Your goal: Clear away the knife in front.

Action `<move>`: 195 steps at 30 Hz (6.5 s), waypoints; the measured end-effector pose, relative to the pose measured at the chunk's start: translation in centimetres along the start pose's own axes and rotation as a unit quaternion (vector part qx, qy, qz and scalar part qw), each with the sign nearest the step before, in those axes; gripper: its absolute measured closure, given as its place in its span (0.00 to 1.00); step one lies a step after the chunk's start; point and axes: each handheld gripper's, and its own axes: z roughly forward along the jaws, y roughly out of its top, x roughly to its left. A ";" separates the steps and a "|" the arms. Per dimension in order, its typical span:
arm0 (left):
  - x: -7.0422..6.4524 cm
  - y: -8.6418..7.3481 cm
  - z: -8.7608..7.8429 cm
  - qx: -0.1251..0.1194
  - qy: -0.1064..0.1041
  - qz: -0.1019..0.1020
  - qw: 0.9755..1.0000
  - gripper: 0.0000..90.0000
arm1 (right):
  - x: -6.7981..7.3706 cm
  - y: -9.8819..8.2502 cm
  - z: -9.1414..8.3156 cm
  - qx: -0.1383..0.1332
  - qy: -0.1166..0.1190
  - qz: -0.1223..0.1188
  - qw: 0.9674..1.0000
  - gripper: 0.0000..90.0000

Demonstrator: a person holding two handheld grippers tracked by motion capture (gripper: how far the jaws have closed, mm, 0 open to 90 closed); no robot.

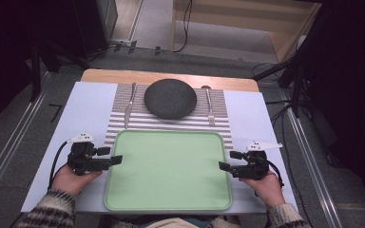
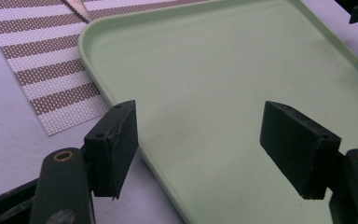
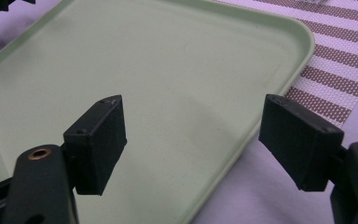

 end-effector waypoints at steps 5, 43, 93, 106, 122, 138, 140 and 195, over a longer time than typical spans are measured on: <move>-0.1 0.3 0.0 0.002 0.005 -0.004 1.000 0.32 | 0.0 0.0 0.0 0.000 0.000 0.000 1.000 0.23; 2.5 8.5 2.1 -0.026 0.039 0.004 0.999 0.41 | -0.2 0.1 -0.1 -0.004 -0.002 0.008 1.000 0.23; 6.7 15.9 7.6 -0.032 0.059 0.047 0.997 0.42 | -0.2 0.1 0.1 -0.002 0.005 0.005 1.000 0.23; 8.3 16.4 9.9 -0.025 0.081 0.040 0.996 0.43 | -0.1 0.2 0.1 -0.004 0.003 0.001 1.000 0.23; 9.7 17.3 12.2 -0.023 0.101 0.032 0.994 0.45 | 0.0 0.0 -0.1 -0.003 0.000 0.001 1.000 0.23; 10.1 16.8 13.6 0.037 0.146 -0.008 0.989 0.58 | -0.1 0.0 0.0 -0.002 0.000 0.003 1.000 0.23; 10.1 16.7 13.7 0.039 0.152 -0.011 0.987 0.59 | -0.1 0.1 0.0 -0.001 0.000 0.003 1.000 0.23; 10.0 16.1 13.3 -0.003 0.179 -0.083 0.980 0.90 | -0.2 0.1 0.1 0.002 -0.004 0.002 1.000 0.23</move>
